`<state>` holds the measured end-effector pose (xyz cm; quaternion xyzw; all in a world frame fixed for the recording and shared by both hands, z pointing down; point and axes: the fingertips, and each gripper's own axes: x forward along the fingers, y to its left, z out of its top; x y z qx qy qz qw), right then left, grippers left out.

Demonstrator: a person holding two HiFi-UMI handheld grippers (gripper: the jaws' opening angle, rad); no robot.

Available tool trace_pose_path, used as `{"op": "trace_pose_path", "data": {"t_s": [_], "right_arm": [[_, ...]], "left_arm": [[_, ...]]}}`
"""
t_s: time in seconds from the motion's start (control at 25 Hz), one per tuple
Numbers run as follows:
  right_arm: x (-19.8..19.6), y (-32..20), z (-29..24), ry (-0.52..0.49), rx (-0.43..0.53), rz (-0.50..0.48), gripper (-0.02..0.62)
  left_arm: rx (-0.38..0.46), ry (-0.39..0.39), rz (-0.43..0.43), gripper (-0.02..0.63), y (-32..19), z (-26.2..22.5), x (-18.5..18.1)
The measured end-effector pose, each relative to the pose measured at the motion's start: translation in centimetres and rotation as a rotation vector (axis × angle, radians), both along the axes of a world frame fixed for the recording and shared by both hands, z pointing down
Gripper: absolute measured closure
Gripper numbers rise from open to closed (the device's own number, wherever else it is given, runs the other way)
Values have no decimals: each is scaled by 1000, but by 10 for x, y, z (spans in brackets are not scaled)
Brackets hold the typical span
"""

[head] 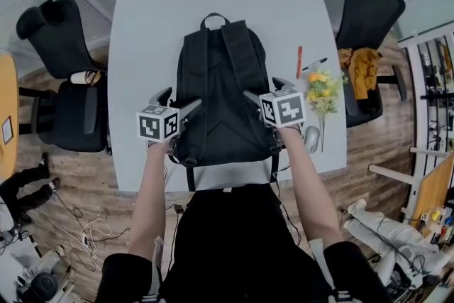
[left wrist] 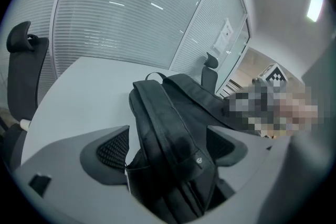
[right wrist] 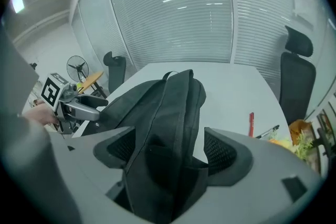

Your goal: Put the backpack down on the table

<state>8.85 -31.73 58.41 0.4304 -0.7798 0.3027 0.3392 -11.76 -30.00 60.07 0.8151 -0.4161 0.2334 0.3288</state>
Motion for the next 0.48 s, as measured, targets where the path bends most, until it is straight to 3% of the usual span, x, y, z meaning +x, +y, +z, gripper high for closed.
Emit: {"op": "trace_pose_path", "data": {"t_s": [0.48], "right_arm": [[-17, 39, -68, -27, 176, 27, 228]], "left_arm": [[182, 50, 33, 174, 33, -81, -1]]}}
